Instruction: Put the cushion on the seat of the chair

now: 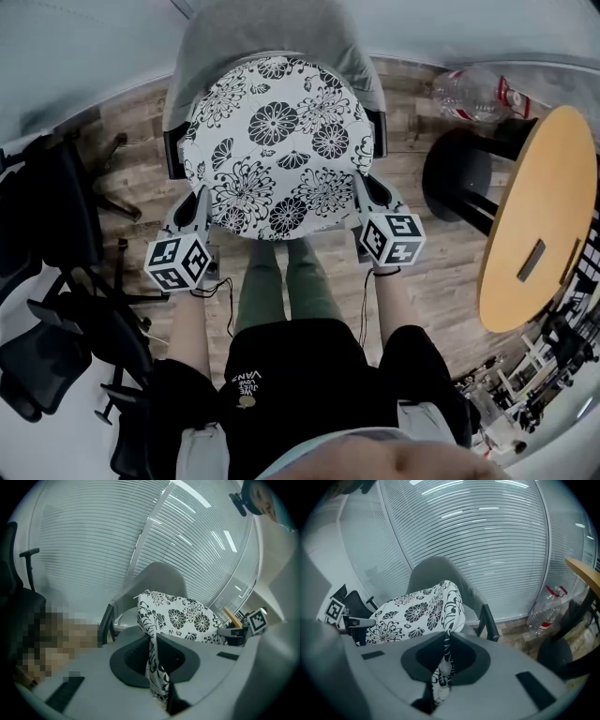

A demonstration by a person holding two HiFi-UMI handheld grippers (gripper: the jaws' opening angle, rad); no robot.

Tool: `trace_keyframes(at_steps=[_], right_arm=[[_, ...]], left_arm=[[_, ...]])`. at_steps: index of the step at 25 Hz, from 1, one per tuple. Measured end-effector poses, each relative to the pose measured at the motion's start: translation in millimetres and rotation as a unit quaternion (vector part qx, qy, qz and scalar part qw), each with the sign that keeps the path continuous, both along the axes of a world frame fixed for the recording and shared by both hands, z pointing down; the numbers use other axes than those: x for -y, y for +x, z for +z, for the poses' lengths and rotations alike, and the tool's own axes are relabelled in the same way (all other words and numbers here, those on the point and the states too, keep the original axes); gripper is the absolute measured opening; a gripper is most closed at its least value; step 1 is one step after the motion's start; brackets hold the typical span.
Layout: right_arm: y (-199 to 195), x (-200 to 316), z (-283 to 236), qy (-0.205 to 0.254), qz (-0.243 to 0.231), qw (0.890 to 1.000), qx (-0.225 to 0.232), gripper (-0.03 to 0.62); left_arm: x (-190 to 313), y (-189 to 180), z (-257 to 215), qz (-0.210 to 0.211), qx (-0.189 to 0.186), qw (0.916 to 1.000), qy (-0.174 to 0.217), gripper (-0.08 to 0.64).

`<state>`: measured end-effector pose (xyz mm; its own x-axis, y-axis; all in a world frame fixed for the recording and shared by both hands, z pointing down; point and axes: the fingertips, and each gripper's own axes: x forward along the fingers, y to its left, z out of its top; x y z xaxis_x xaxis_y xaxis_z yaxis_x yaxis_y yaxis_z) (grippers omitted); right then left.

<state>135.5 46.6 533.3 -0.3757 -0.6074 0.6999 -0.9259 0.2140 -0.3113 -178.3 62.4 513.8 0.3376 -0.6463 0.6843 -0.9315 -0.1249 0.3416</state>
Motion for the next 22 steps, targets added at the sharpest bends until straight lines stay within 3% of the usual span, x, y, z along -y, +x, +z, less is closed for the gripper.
trace_keyframes(at_steps=[8, 22], right_arm=[[-2.7, -0.1, -43.7, 0.013, 0.002, 1.000, -0.007, 0.034], [-3.4, -0.3, -23.3, -0.001, -0.001, 1.000, -0.008, 0.034]], left_arm=[[1.9, 1.0, -40.0, 0.007, -0.005, 0.9998, 0.016, 0.037], [1.9, 0.9, -21.3, 0.001, -0.004, 1.0000, 0.005, 0.037]])
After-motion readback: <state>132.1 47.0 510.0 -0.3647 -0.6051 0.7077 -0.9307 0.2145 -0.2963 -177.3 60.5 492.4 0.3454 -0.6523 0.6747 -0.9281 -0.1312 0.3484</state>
